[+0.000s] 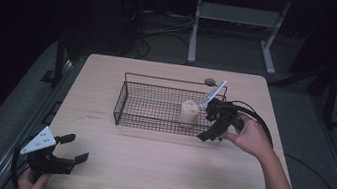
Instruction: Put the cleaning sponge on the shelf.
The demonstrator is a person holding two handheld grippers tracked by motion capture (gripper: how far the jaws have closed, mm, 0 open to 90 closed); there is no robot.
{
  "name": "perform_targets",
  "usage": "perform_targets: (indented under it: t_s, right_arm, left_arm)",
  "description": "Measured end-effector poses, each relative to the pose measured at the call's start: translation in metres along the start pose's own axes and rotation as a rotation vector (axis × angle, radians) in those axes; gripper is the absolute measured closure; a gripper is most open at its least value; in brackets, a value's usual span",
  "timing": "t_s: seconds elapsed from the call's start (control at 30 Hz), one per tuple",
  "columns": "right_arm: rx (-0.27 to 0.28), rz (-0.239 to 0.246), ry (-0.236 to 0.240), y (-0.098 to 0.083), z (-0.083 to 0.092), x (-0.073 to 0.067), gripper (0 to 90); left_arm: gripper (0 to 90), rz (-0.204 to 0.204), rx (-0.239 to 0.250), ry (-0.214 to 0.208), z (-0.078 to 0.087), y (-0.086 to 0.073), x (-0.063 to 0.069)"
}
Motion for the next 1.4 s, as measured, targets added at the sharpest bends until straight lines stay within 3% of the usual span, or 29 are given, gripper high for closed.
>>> perform_targets:
  t_s: [0.33, 0.5, 1.4]
  right_arm:
    - [0.006, 0.026, -0.002, -0.001, -0.002, -0.012, 16.8]
    - [-0.033, 0.031, 0.005, -0.007, -0.007, -0.019, 16.8]
    - [0.014, 0.033, 0.014, -0.039, -0.027, -0.046, 16.8]
  left_arm:
    - [14.1, -0.002, -0.001, 0.0, 0.0, 0.0, 0.0]
    - [14.1, -0.003, -0.002, 0.0, -0.001, 0.0, 0.001]
    - [14.1, -0.012, -0.012, 0.0, -0.001, -0.001, 0.001]
Point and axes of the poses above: each handheld gripper's, and its own axes: z roughly backward along the jaws, y roughly out of its top, x roughly to its right, the point moved 6 cm from there along -z, roughly forward along the jaws, and after that the axes turned 2 degrees about z, right-handed, at the moved point
